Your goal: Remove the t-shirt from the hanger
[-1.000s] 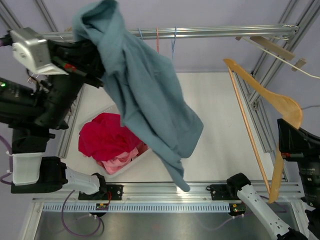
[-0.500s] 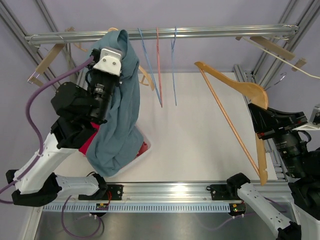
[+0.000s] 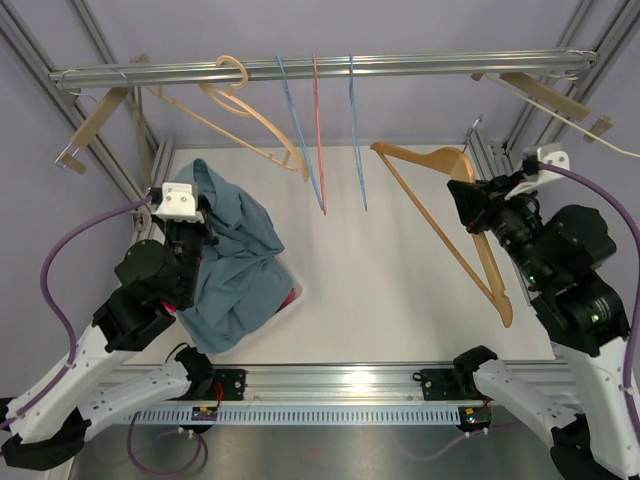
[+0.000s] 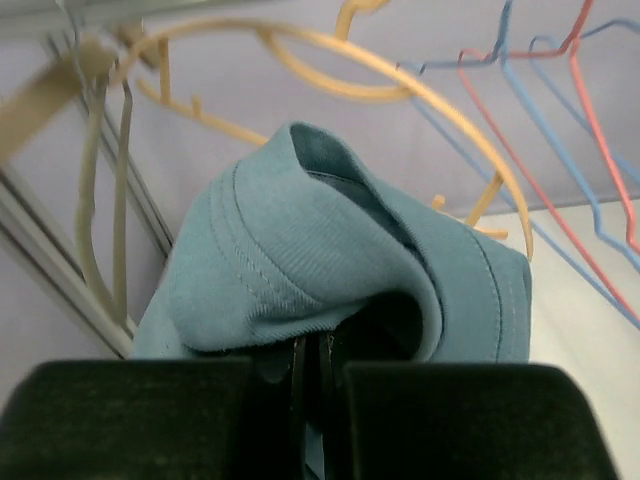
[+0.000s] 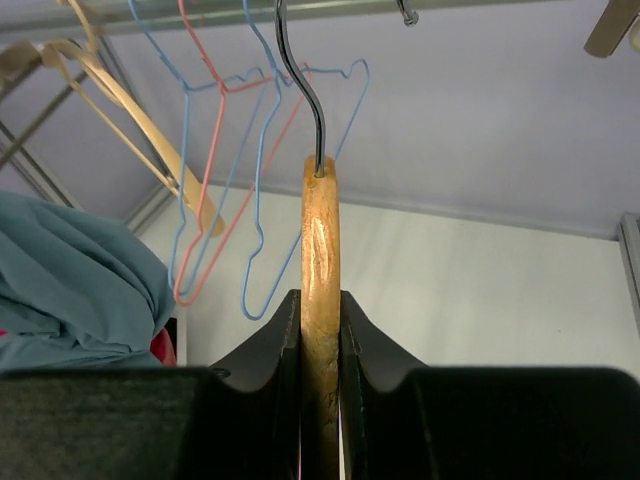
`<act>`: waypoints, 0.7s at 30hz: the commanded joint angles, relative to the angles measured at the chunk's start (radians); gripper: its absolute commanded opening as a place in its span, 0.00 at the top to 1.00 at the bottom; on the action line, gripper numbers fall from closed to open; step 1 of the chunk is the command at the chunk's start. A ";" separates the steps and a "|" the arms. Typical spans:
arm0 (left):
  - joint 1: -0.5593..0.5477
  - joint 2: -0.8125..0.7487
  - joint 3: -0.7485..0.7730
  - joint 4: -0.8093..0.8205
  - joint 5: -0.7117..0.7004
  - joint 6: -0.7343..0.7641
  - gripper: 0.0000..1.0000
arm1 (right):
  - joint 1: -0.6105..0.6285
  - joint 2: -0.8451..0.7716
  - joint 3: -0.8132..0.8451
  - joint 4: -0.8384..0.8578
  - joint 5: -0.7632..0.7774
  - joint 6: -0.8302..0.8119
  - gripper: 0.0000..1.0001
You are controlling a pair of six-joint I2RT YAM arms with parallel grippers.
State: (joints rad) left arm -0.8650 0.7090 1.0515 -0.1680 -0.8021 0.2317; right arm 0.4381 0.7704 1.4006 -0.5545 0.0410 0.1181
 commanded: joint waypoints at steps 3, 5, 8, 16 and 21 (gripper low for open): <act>0.003 -0.104 -0.071 -0.263 -0.112 -0.463 1.00 | 0.010 0.141 0.047 0.073 0.031 -0.103 1.00; 0.003 -0.144 -0.114 -0.381 -0.129 -0.556 1.00 | 0.008 0.176 0.051 0.132 0.022 -0.147 1.00; 0.003 -0.151 -0.142 -0.565 -0.134 -0.748 1.00 | 0.008 0.269 0.090 0.191 -0.030 -0.211 1.00; 0.003 -0.190 -0.312 -0.682 -0.045 -1.000 0.99 | 0.007 0.518 0.331 0.185 -0.101 -0.313 1.00; 0.004 -0.213 -0.378 -0.679 -0.040 -1.074 0.67 | -0.016 0.636 0.431 0.182 -0.170 -0.296 1.00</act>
State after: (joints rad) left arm -0.8639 0.5133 0.7067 -0.8383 -0.8604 -0.7223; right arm 0.4351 1.3758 1.7561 -0.4335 -0.0566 -0.1513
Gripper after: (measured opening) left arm 0.304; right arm 0.225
